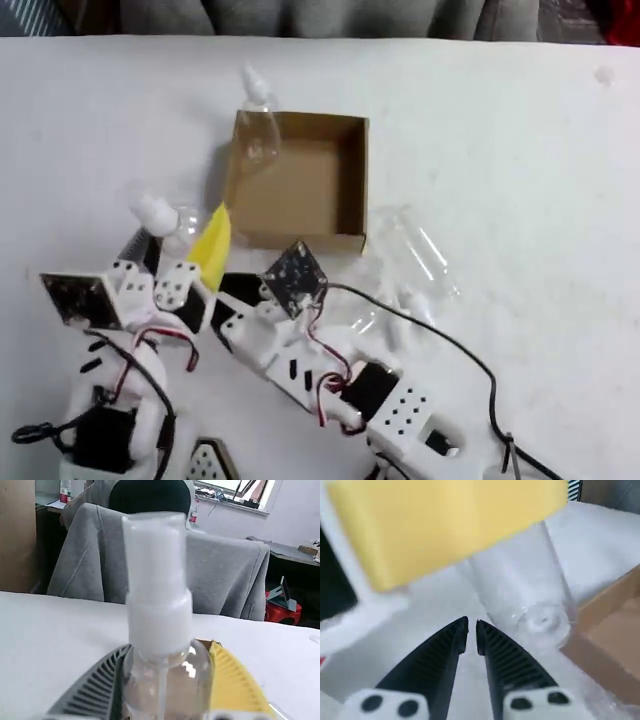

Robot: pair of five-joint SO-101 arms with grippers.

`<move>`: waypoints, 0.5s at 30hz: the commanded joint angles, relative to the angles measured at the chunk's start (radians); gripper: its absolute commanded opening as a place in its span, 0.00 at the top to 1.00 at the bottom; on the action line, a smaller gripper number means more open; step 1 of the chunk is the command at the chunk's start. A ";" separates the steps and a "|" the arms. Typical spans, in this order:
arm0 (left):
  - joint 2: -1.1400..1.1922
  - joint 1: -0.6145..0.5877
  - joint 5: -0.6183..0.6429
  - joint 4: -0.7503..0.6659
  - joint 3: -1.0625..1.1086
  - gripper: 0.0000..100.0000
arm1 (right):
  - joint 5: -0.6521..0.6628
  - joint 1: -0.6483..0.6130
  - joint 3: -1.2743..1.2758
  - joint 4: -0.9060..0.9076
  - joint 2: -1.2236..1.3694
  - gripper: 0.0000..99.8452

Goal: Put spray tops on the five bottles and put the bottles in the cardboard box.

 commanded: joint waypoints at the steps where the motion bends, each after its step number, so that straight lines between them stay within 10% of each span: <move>1: 0.041 0.021 -0.043 -0.130 0.034 0.98 | 0.023 0.035 -0.008 0.114 -0.022 0.98; 15: 0.367 -0.042 -0.153 -0.436 0.012 0.98 | 0.170 0.664 -0.003 0.555 -0.236 0.98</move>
